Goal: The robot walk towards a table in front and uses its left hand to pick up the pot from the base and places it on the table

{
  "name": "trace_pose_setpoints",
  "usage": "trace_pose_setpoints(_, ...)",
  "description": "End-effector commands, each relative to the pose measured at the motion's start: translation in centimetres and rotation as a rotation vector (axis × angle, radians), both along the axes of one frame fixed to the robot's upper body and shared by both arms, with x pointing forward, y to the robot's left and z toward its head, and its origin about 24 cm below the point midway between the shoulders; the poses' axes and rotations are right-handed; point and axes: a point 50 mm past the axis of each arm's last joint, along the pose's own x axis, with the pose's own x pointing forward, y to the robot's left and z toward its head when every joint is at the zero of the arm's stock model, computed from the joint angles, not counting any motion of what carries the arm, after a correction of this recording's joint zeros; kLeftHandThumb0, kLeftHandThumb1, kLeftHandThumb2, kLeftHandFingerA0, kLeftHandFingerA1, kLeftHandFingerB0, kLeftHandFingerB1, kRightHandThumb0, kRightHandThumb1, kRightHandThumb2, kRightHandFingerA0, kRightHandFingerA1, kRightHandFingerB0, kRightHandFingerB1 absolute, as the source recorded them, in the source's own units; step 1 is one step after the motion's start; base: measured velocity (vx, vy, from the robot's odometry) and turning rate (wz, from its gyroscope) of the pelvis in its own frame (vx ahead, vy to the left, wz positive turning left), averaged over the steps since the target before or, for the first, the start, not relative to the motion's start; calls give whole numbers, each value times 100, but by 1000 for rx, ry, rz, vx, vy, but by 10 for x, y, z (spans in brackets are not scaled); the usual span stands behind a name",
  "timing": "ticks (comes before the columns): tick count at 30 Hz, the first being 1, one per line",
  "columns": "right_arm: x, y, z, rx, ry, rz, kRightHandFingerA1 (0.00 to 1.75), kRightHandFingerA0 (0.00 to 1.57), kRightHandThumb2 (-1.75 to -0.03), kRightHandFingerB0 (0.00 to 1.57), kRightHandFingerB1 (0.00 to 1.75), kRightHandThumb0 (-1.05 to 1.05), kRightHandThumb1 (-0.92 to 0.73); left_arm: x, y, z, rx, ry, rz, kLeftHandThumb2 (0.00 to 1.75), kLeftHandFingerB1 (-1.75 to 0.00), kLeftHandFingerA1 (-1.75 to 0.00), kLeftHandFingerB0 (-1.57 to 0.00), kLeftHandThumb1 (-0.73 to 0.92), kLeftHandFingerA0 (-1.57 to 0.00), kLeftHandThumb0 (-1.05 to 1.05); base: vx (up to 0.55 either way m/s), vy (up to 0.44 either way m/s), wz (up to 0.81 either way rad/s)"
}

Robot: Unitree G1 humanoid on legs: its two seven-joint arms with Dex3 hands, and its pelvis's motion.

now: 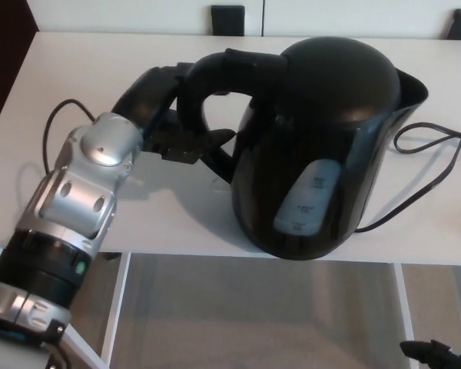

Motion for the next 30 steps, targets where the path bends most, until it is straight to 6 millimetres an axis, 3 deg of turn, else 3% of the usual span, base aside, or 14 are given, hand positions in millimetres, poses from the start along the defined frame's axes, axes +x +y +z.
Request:
trace_pose_setpoints(1,2,-6,3,-14,-7,-14,54,44,-60,37,42,-27,-70,-3,-9,-7,76,30,-44,66,-40,-60,-64,77,-120,-29,0,0,0)
trace_pose_setpoints(2,3,-6,4,-18,-11,-6,55,48,-60,37,43,-29,-70,-5,-15,-7,68,5,-50,69,-62,-89,-90,81,-129,-20,0,0,0)
trace_pose_setpoints(3,5,-6,5,-24,-16,6,55,48,-60,37,43,-29,-70,-7,-24,-7,54,-32,-58,69,-62,-89,-90,81,-129,-20,0,0,0)
trace_pose_setpoints(4,5,-6,5,-13,-19,-3,55,48,-60,37,43,-28,-70,-9,-29,-6,39,-57,-59,70,-97,-113,-83,84,-122,-22,0,0,0)
trace_pose_setpoints(8,6,-6,5,-3,-22,-11,57,49,-60,37,44,-27,-70,-11,-33,-5,31,-73,-58,71,-110,-126,-77,85,-121,-23,0,0,10)
trace_pose_setpoints(14,6,-7,6,18,-30,-18,57,48,-60,37,45,-26,-71,-14,-33,-6,4,-83,-47,71,-111,-124,-75,86,-120,-23,0,0,5)
trace_pose_setpoints(15,6,-7,6,11,-27,-11,64,45,-89,27,53,-28,-52,-14,-33,-7,-15,-70,-31,66,-113,-129,-70,89,-116,-29,0,0,0)
trace_pose_setpoints(17,6,-8,6,-3,-25,4,65,48,-89,28,53,-29,-53,-13,-30,-8,-86,-37,4,65,-114,-130,-69,88,-115,-28,0,0,0)
trace_pose_setpoints(19,5,-7,6,-1,-22,1,66,48,-90,29,54,-30,-53,-12,-27,-7,-217,10,47,96,-94,-124,-75,64,-116,-34,0,0,0)
trace_pose_setpoints(20,5,-8,6,-1,-23,0,67,49,-90,29,54,-30,-53,-12,-27,-6,-294,35,71,66,-92,-136,-74,80,-106,-28,0,0,0)
trace_pose_setpoints(22,5,-7,5,7,-24,-7,59,52,-61,39,45,-30,-73,-12,-27,-2,-406,63,84,67,-104,-141,-75,80,-99,-26,0,0,0)
trace_pose_setpoints(23,4,-7,5,12,-24,-9,67,50,-91,30,54,-31,-54,-13,-27,1,-524,94,95,67,-108,-143,-74,79,-96,-25,0,0,0)
trace_pose_setpoints(26,3,-7,5,16,-24,-8,68,51,-92,30,54,-33,-55,-11,-25,5,-740,148,115,64,-107,-157,-70,82,-87,-27,0,0,0)
trace_pose_setpoints(30,4,-7,4,12,-16,-8,59,52,-62,40,45,-32,-77,-8,-22,11,-844,172,163,68,-98,-159,-72,80,-80,-29,0,0,0)
